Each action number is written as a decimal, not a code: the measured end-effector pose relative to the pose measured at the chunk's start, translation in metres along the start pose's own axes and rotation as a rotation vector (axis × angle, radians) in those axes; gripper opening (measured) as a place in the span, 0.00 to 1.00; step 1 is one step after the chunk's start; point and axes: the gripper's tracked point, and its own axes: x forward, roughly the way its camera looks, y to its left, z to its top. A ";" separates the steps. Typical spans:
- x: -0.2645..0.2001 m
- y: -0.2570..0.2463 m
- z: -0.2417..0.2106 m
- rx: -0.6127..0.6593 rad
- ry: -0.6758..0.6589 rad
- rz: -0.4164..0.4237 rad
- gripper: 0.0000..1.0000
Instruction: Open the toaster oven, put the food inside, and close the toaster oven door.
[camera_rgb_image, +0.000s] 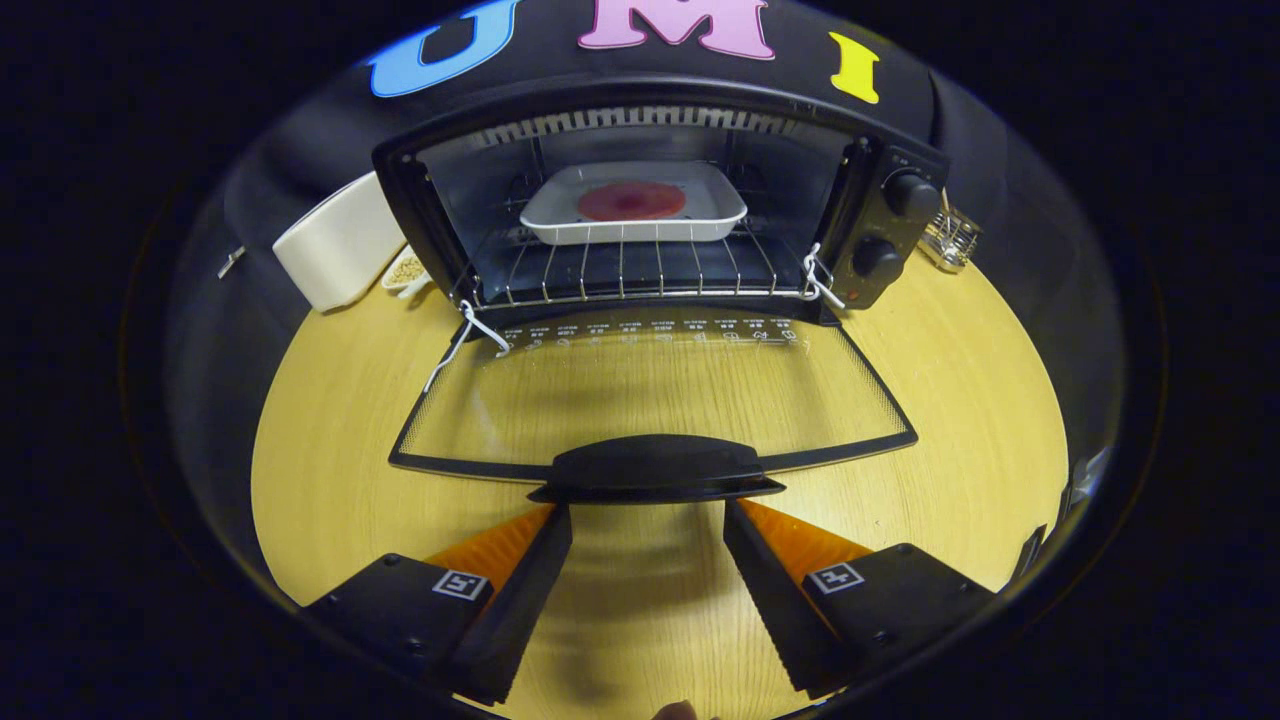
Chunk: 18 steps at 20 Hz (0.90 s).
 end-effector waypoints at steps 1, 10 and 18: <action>-0.004 0.000 0.001 0.002 -0.009 0.012 1.00; -0.042 0.003 0.044 0.004 -0.196 0.069 1.00; -0.064 0.005 0.108 0.004 -0.323 0.081 1.00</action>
